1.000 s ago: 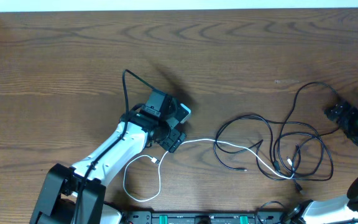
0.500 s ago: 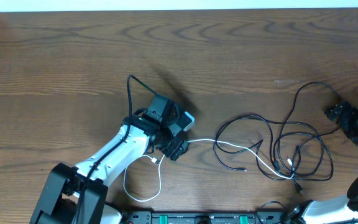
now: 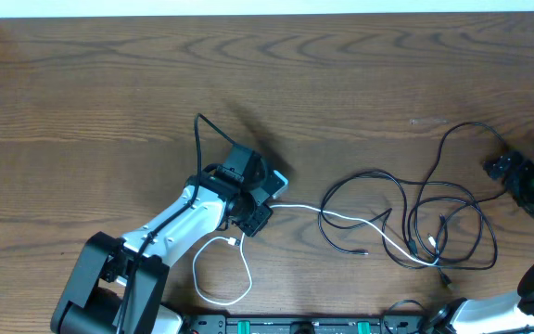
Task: Untangle cables
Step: 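Grasp the white cable near the black cables with the left gripper, then pull the white cable out leftward and drop it at the table's left edge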
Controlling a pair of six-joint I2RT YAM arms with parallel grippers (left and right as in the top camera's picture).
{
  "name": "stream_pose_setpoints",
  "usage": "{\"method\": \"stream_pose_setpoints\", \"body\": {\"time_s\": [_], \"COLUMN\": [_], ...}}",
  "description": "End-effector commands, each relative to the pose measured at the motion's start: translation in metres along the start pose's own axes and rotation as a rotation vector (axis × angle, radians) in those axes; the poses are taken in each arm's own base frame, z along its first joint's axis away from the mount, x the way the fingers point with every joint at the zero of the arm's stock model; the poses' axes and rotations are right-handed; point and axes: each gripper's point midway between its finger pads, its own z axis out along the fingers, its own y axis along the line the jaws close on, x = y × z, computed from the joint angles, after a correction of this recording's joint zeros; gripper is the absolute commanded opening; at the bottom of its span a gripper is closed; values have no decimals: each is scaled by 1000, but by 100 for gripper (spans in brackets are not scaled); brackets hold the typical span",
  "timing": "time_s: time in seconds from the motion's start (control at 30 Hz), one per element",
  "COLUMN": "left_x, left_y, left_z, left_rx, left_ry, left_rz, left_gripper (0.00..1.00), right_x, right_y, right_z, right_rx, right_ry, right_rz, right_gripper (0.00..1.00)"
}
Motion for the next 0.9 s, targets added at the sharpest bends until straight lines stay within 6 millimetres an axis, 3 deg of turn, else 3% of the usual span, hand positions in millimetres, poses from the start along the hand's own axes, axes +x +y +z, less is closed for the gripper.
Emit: {"method": "stream_pose_setpoints", "body": {"time_s": [0.0,0.1,0.13,0.3,0.47,0.63,0.73,0.87], "left_x": [15,16,14,3,-4,-8,2,20], "left_y": [57,95,116,159,178,178,173,174], "left_z": [-10,-35,-58,-136,-208,-280,-337,-365], "left_rx": [-342,-599,-760,-1146,-1278,-1342,-1395,-1451], "left_ry": [76,81,76,-18,-262,-545,-748,-795], "left_rz": [-122,-187,-196,-282,-463,-599,-694,-739], "left_gripper": [7,7,7,8,8,8,8,8], "right_x": [-1,-1,-1,-1,-1,-1,-1,-2], "right_y": [1,1,1,1,1,1,1,1], "right_z": [0,0,0,0,0,0,0,0], "right_rx": [-12,-13,-13,-12,-12,-12,-12,-12], "right_ry": [1,1,1,1,1,1,0,-3], "right_rz": [-1,-1,-1,-1,-1,-1,-1,-3], "right_gripper": [99,99,99,99,99,99,99,99]}}
